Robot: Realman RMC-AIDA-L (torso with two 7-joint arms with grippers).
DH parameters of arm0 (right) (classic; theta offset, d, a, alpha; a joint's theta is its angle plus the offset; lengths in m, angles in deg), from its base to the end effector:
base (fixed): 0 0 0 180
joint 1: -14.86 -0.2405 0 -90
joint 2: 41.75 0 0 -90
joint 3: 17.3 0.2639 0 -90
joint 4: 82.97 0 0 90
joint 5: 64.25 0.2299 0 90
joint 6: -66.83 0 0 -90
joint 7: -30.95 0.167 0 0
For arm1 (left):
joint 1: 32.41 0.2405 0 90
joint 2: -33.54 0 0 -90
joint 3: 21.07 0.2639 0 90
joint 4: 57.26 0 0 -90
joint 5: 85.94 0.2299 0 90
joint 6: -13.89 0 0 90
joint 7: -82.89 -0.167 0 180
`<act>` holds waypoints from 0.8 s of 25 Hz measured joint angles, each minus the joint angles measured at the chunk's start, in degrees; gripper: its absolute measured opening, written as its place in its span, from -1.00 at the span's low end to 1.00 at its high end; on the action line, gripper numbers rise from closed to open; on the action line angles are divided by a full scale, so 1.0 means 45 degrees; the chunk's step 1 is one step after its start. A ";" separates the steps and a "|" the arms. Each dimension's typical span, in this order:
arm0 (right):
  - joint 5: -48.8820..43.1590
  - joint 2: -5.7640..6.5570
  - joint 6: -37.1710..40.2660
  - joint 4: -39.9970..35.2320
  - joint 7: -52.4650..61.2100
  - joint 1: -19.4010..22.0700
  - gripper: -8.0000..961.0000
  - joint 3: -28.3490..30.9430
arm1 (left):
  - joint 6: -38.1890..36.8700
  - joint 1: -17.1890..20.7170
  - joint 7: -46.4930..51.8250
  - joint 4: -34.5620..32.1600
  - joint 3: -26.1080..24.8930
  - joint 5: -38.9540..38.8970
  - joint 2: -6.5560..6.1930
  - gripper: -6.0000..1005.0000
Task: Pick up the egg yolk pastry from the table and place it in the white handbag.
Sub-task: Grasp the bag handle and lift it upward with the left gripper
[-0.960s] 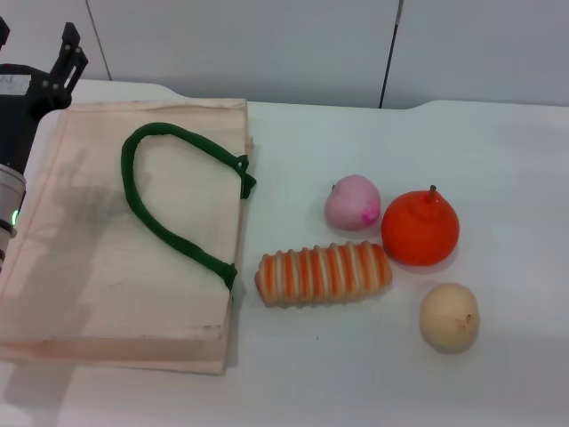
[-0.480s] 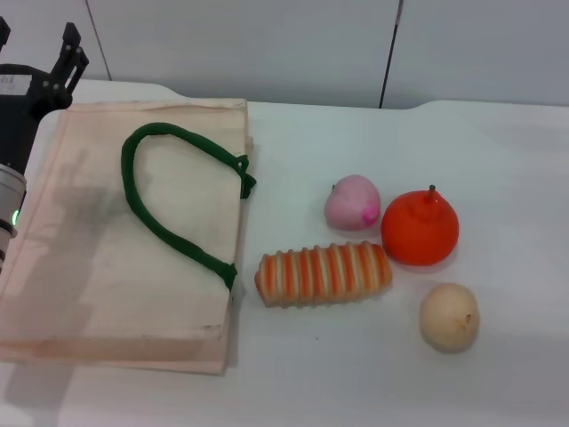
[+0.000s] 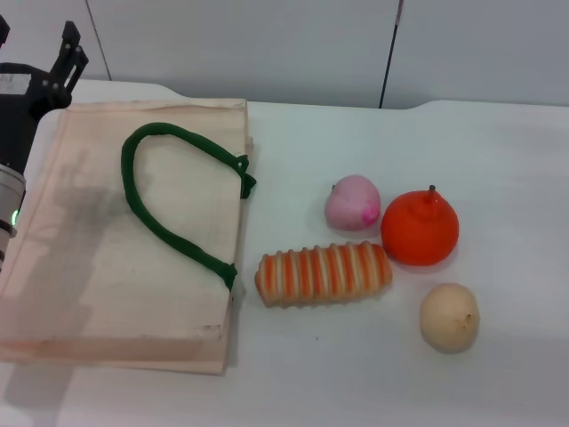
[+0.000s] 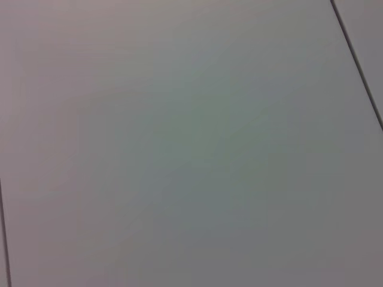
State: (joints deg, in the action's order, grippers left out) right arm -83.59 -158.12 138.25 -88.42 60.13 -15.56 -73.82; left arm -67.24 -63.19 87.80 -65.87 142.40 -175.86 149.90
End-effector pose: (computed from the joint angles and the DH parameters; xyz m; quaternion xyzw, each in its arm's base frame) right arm 0.3422 0.4043 0.0520 -0.6143 0.2529 0.4197 0.6185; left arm -0.3150 0.3845 0.0201 -0.6298 -0.1472 -0.3722 0.6657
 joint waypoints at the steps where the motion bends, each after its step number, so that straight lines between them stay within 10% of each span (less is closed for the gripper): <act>1: 0.0000 0.0000 0.0028 0.0000 0.0000 0.0005 0.84 0.0000 | 0.0000 0.0006 0.0003 0.0000 0.0001 0.0000 0.0000 0.75; 20: -0.3805 0.0658 0.0794 -0.1008 0.3103 0.0229 0.83 -0.0290 | 0.0125 0.0154 0.5664 0.1320 0.0097 0.1622 -0.0331 0.75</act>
State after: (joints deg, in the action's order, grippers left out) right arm -100.72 -155.16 141.82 -92.95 74.09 -14.53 -75.12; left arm -66.68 -62.50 113.29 -59.93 142.84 -168.56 148.41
